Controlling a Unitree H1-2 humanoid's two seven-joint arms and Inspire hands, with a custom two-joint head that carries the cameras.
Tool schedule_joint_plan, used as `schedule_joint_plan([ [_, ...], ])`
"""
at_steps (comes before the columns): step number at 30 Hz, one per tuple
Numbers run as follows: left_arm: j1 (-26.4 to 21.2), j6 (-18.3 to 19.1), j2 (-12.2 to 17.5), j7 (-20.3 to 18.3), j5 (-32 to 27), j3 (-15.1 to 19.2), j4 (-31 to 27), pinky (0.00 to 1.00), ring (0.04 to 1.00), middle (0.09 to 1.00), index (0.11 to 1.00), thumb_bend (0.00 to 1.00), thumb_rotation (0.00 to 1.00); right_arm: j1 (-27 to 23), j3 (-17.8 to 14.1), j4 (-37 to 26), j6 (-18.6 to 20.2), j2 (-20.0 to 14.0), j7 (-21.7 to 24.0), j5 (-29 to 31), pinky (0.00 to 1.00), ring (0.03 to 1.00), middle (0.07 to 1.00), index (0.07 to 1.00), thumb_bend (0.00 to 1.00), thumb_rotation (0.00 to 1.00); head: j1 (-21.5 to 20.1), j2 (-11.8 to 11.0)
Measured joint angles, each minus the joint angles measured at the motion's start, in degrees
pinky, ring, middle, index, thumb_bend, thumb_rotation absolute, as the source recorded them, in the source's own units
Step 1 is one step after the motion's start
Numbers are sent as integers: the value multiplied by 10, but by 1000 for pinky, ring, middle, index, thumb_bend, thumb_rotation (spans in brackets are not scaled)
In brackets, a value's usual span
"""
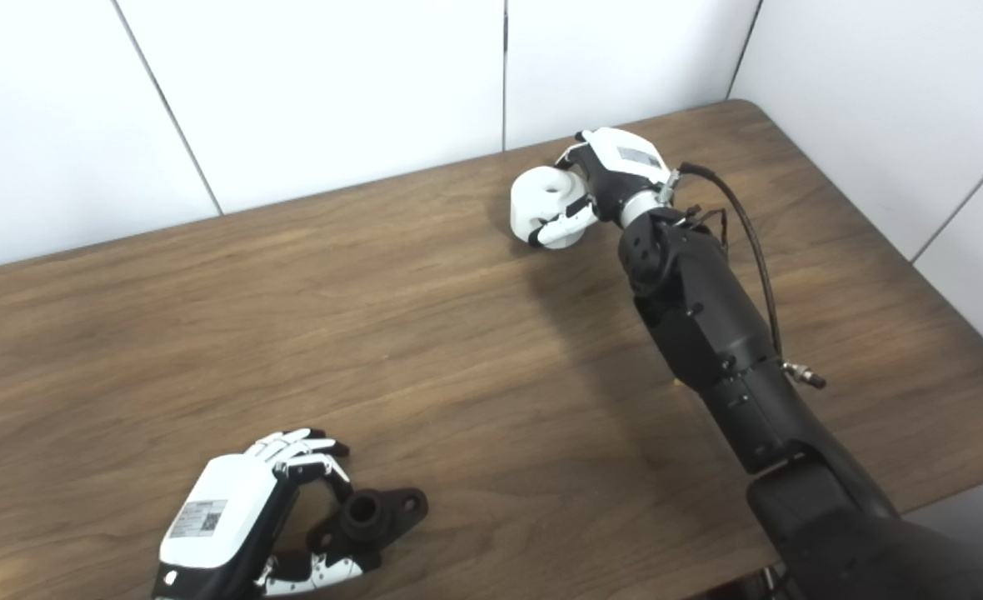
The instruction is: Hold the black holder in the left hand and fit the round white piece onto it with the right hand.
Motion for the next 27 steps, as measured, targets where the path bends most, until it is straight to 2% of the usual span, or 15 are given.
schedule_joint_plan([
  [23, 1, 0, 0, -12, 1, 4, -5, 845, 845, 758, 485, 522, 50, 0, 8, 0, 0, -11, -2, 1, 892, 980, 922, 638, 701, 318, 0, 7],
  [27, 1, 0, 0, -14, 1, 5, -6, 851, 849, 761, 486, 522, 50, 0, 8, 0, 0, -11, -2, 2, 889, 975, 912, 605, 699, 307, 0, 7],
])
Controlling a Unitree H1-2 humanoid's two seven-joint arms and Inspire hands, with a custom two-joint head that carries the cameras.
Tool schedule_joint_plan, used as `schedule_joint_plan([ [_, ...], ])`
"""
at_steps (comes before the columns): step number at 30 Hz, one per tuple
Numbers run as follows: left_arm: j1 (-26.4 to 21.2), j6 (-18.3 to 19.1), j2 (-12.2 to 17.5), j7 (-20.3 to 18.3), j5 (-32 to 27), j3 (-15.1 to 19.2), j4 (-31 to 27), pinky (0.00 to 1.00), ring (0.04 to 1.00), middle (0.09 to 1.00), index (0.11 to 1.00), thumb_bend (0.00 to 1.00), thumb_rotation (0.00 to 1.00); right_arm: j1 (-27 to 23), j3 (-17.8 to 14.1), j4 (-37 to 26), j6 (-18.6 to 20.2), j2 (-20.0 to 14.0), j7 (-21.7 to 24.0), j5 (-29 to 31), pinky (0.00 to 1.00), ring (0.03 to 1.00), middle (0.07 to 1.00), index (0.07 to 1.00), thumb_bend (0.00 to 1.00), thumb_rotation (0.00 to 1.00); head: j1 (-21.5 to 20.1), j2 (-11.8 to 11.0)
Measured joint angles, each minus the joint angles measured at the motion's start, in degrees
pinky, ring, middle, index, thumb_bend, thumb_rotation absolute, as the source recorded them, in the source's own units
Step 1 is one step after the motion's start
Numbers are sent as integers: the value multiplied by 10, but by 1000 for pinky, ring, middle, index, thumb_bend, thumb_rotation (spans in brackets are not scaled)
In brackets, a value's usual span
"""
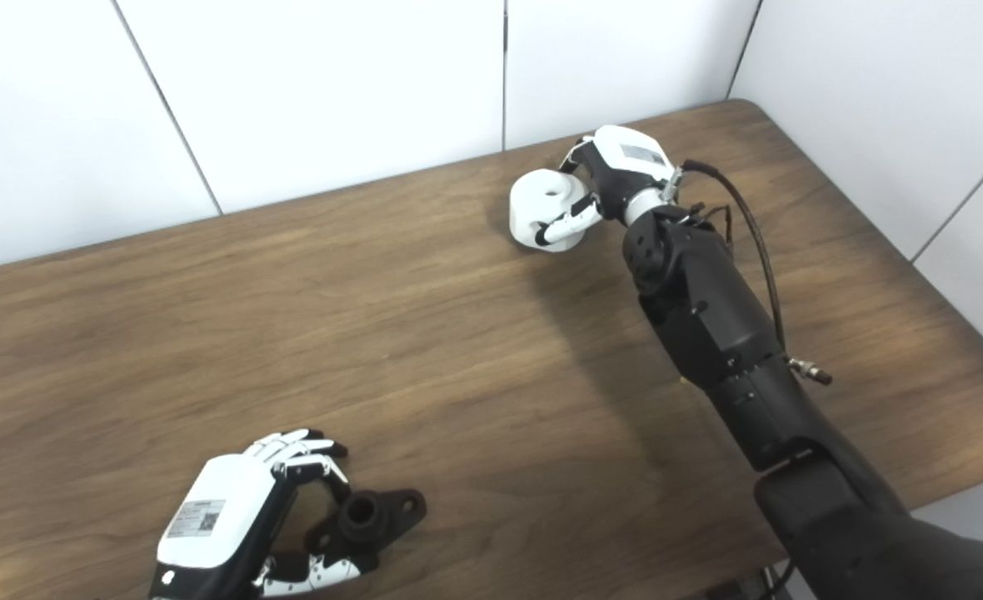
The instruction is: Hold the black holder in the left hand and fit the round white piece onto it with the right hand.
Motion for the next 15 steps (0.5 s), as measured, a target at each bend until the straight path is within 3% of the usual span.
schedule_joint_plan([
  [2, 0, 0, 0, -1, 0, 0, -1, 852, 849, 761, 486, 522, 50, 0, 1, 0, 0, 0, -2, 1, 890, 974, 909, 596, 698, 304, 0, 0],
  [3, 0, 0, 0, -2, 0, 0, -1, 852, 848, 760, 486, 522, 50, 0, 1, 0, 0, 0, -3, 2, 889, 973, 907, 535, 590, 219, 0, 0],
  [5, 0, 0, 0, -2, 0, 1, -1, 849, 844, 758, 485, 522, 50, 0, 3, 0, -1, -1, -8, 3, 888, 970, 901, 503, 536, 175, 0, 0],
  [15, 1, 0, 0, -3, 0, 2, -3, 851, 846, 759, 485, 522, 50, -1, 8, 0, -2, -4, -19, 7, 876, 963, 893, 490, 516, 156, 0, 4],
])
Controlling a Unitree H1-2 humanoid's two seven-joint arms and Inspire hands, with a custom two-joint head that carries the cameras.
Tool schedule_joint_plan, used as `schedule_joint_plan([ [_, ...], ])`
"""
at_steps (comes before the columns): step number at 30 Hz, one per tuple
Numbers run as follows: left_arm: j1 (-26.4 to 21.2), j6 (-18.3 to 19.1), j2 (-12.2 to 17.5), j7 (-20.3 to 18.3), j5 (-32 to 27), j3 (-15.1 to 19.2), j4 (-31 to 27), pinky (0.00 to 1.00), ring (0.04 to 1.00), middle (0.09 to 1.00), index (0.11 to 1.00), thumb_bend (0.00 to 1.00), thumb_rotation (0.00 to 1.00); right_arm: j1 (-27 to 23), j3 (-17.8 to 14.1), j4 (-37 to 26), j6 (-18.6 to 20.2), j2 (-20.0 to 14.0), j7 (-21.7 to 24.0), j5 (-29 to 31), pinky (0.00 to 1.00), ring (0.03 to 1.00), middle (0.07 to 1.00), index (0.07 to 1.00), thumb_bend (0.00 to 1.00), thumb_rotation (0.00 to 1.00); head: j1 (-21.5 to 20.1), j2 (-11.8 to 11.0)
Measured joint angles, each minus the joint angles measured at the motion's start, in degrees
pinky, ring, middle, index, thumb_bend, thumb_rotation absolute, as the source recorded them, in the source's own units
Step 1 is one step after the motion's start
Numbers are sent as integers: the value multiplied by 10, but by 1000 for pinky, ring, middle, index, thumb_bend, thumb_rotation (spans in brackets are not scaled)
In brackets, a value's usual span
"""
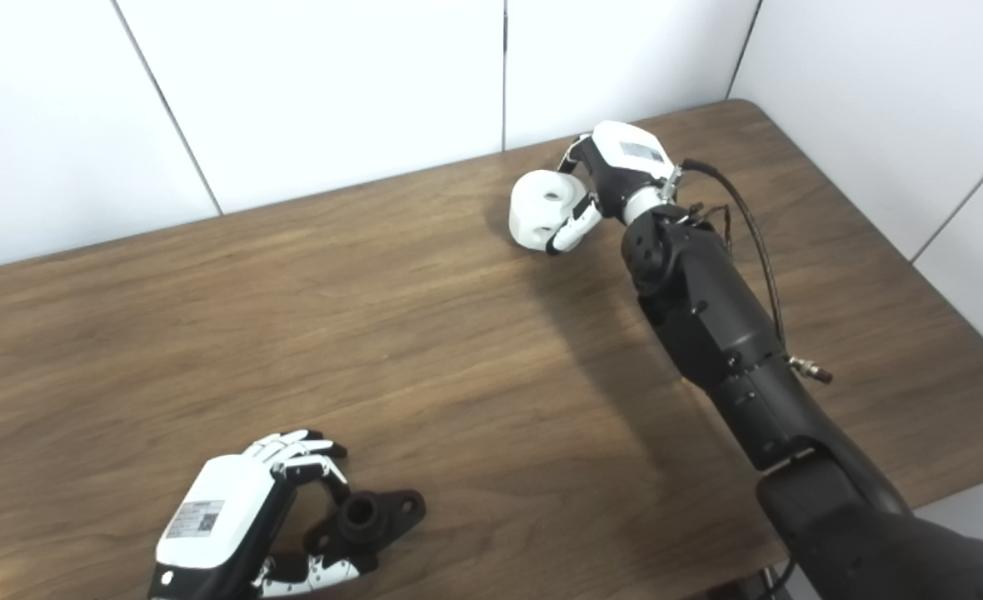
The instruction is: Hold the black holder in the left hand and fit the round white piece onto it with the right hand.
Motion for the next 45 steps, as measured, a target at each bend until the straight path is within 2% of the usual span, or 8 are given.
schedule_joint_plan([
  [16, 1, 0, -1, -1, 0, 1, -1, 853, 843, 759, 485, 522, 51, 0, 11, -2, -7, -12, -4, 5, 865, 943, 869, 488, 516, 143, 16, 10],
  [24, 1, 4, -5, -6, 4, 0, -4, 850, 842, 758, 485, 522, 50, 8, 21, -83, -6, -25, 26, 8, 850, 921, 843, 488, 517, 145, 39, 21],
  [29, 1, 5, -6, -7, 4, -1, -4, 852, 843, 761, 485, 522, 50, 27, 26, -150, -4, -29, 71, 2, 865, 919, 840, 487, 518, 145, 56, 28],
  [35, 0, 10, -8, -7, 5, -2, -4, 862, 845, 766, 486, 522, 50, 50, 18, -250, 0, -29, 157, -26, 911, 924, 847, 488, 517, 148, 78, 38],
  [41, -1, 18, -12, -8, 12, -9, -4, 863, 848, 769, 486, 522, 51, 57, 12, -327, 0, -10, 227, -59, 892, 920, 841, 488, 518, 151, 101, 51],
  [45, -5, 23, -17, -12, 17, -12, -4, 869, 850, 771, 486, 522, 51, 71, 10, -358, 0, 3, 260, -71, 879, 914, 838, 486, 518, 150, 127, 69],
])
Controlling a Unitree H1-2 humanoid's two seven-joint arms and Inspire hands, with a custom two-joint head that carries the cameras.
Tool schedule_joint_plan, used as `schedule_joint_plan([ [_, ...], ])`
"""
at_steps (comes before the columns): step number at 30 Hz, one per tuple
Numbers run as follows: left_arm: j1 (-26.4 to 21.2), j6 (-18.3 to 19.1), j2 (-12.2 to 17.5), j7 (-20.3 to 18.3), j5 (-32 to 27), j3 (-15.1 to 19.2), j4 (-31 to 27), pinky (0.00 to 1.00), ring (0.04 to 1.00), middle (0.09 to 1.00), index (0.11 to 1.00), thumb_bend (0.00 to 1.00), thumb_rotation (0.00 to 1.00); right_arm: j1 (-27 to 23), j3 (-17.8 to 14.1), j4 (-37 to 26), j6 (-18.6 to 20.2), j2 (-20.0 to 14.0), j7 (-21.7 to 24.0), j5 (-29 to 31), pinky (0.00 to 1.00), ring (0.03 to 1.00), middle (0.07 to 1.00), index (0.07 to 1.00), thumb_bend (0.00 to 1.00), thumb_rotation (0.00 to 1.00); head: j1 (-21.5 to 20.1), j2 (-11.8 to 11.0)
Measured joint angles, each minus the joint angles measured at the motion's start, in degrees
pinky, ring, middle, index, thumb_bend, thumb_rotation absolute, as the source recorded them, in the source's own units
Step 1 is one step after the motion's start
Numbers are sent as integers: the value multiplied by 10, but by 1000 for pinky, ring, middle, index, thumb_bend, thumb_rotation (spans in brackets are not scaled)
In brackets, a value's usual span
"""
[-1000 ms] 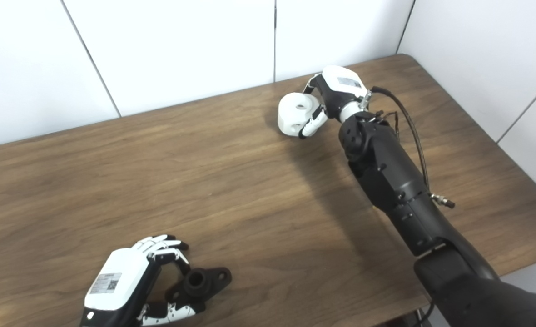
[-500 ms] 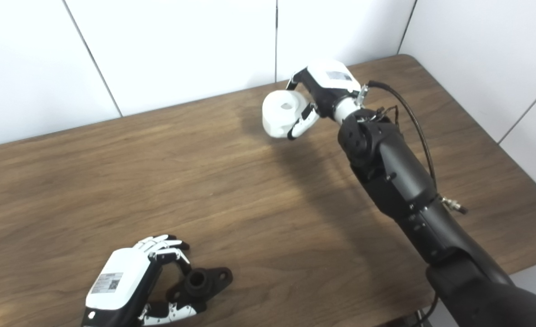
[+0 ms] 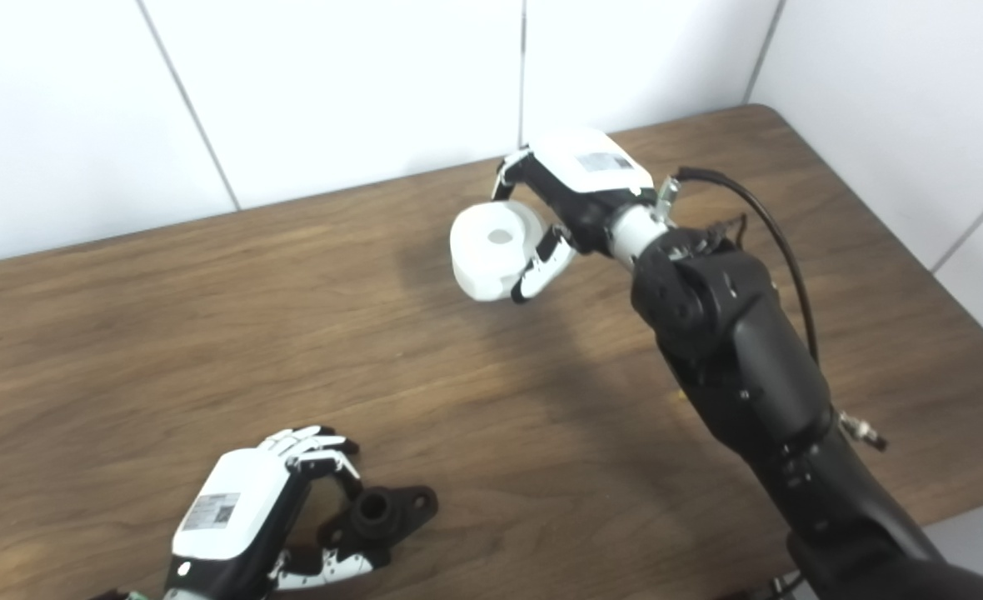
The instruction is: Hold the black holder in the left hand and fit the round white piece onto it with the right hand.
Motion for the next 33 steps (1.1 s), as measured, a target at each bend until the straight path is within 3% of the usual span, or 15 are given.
schedule_joint_plan([
  [6, -3, 2, -6, -7, 8, 0, -1, 872, 844, 769, 486, 522, 50, 33, -4, -56, 0, 8, 30, -1, 875, 909, 837, 485, 520, 150, 14, 16],
  [7, -3, 3, -6, -7, 9, 0, -1, 872, 844, 769, 486, 522, 50, 37, -4, -63, 0, 10, 35, -1, 878, 909, 838, 485, 520, 150, 24, 31],
  [10, -8, 4, -7, -11, 11, -1, -1, 874, 844, 768, 486, 522, 51, 47, -6, -77, 0, 18, 53, -1, 885, 911, 844, 485, 520, 149, 33, 46],
  [18, -20, 13, -16, -14, 19, -3, 4, 857, 833, 760, 486, 521, 52, 77, -7, -124, -3, 52, 75, -1, 881, 914, 847, 485, 521, 150, 35, 72],
  [26, -29, 19, -18, -15, 26, -7, 8, 858, 833, 758, 486, 521, 52, 114, -8, -145, -10, 78, 77, -2, 894, 914, 844, 484, 521, 152, 40, 85],
  [33, -33, 25, -23, -20, 32, -10, 9, 874, 842, 762, 486, 521, 52, 117, -4, -164, -20, 84, 89, -4, 906, 928, 854, 484, 518, 155, 49, 97],
])
